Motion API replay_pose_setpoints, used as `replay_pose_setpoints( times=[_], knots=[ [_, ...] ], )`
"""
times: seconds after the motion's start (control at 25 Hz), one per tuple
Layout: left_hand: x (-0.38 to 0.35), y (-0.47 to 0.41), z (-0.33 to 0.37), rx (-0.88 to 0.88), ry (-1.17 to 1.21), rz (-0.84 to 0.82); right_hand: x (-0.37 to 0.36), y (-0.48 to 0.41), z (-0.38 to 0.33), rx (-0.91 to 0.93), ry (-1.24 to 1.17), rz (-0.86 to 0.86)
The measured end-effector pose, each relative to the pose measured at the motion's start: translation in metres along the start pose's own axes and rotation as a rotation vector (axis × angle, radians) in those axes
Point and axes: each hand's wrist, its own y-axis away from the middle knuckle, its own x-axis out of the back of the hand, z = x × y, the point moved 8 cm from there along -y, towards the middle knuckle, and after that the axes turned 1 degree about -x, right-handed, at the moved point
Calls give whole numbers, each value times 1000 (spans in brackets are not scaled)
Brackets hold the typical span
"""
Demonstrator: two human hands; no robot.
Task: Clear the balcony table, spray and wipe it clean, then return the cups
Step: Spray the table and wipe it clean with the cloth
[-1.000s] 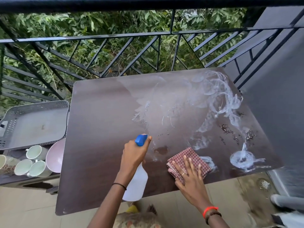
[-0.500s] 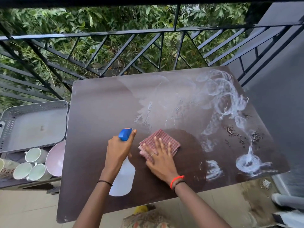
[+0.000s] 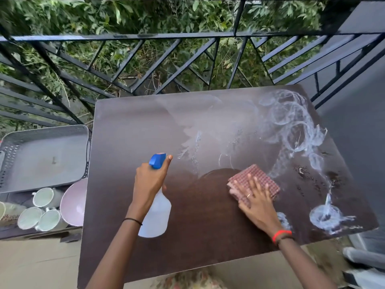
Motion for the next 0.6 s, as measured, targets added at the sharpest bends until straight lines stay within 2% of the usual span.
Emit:
replay_pose_setpoints(
  times=[0.16, 0.28, 0.44, 0.6],
  knots=[
    [5, -9, -2, 0, -23, -3, 21, -82, -18, -70, -3, -4],
    [8, -17, 3, -20, -37, -13, 25, -101, -80, 47, -10, -6],
    [7, -27, 12, -29, -42, -8, 7, -60, -164, 305, -42, -42],
    [8, -44, 17, -33, -21, 2, -11, 4, -166, 397, -12, -32]
  ],
)
